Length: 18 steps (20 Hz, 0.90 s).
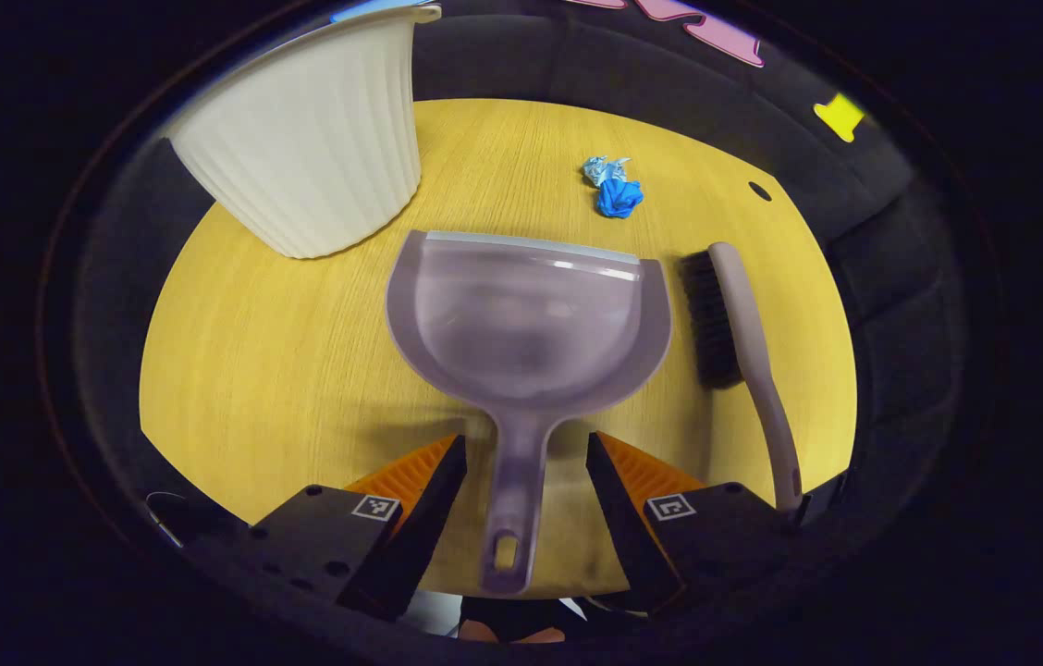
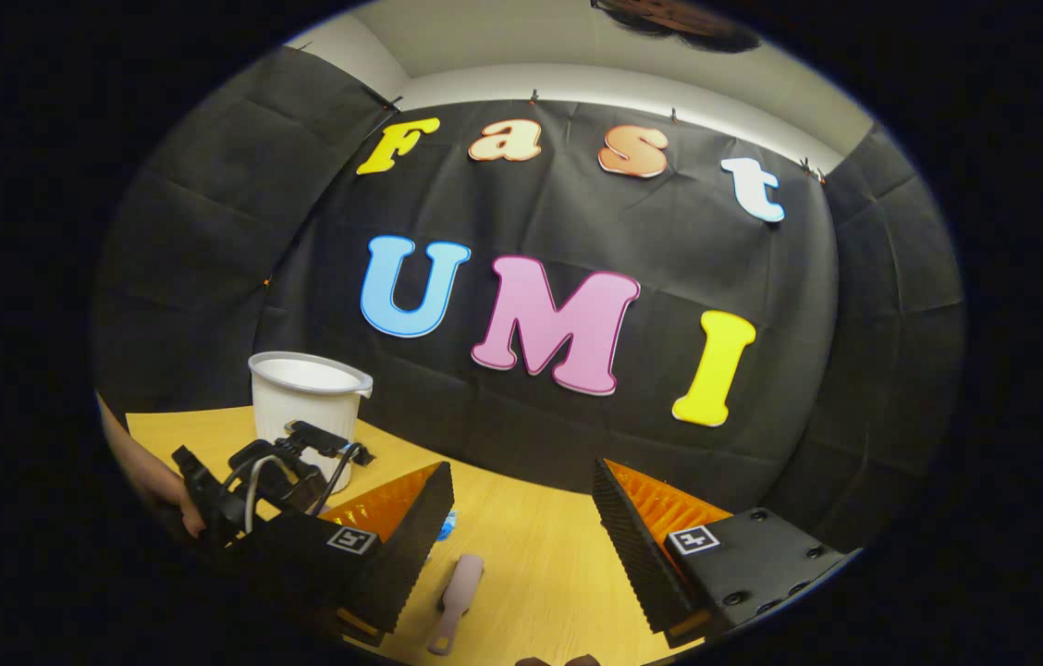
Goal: Pick up the small broom and dustpan from the desktop, sweep the trash into the dustpan with the broom, and then empty the trash into the garbage bin.
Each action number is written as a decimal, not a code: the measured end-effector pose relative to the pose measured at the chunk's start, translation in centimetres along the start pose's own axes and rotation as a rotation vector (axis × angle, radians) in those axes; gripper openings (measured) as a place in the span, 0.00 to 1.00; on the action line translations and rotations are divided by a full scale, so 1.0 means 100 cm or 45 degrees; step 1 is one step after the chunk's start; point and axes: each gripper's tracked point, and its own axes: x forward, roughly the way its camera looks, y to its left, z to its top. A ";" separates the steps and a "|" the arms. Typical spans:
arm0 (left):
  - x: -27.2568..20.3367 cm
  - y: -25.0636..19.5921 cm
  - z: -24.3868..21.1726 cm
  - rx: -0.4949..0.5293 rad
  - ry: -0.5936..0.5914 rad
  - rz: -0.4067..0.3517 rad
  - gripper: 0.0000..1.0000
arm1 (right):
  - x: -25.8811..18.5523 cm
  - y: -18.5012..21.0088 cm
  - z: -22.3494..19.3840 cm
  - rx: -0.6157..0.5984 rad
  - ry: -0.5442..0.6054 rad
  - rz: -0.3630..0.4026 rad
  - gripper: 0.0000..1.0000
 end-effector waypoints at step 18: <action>0.030 0.021 0.016 0.278 0.247 -0.063 0.30 | 0.010 0.049 -0.086 0.208 0.638 -0.053 0.98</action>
